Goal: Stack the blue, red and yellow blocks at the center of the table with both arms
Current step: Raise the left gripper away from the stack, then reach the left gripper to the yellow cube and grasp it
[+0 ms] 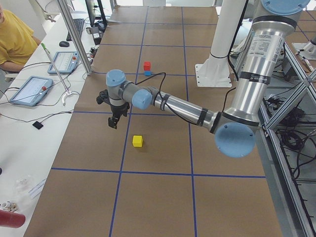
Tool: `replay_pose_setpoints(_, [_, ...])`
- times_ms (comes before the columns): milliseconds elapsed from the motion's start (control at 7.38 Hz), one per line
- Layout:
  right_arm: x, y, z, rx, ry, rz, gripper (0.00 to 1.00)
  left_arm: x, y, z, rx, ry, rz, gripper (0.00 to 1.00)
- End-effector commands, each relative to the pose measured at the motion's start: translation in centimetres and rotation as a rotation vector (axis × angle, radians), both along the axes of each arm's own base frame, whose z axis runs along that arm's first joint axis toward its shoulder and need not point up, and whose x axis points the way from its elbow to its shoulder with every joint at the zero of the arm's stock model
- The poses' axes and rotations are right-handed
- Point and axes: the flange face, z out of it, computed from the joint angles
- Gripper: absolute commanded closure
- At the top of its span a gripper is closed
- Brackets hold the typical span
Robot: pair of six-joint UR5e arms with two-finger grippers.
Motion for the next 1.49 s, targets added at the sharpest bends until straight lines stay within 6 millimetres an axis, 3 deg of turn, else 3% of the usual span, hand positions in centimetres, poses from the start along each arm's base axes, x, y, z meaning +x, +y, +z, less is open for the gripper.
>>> replay_pose_setpoints(0, [0.1, 0.0, 0.0, 0.0, 0.005, 0.002, 0.0, -0.9, 3.4, 5.8, -0.126, 0.11, -0.266, 0.01])
replay_pose_setpoints(271, [0.1, -0.1, -0.1, 0.0, 0.005, 0.003, 0.0, 5.0, 4.7, 7.8, -0.15, 0.144, -0.316, 0.01])
replay_pose_setpoints(407, [0.1, -0.1, -0.1, 0.003, 0.006, 0.003, 0.0, 8.3, 5.4, 7.6, -0.155, 0.127, -0.32, 0.01])
replay_pose_setpoints(1084, [0.1, -0.4, -0.4, 0.004, 0.007, 0.008, 0.0, 11.7, 7.1, 8.5, -0.13, 0.097, -0.271, 0.03])
replay_pose_setpoints(1355, [0.1, -0.4, -0.4, 0.004, 0.007, 0.008, 0.0, 12.2, 7.3, 8.9, -0.123, 0.087, -0.253, 0.03])
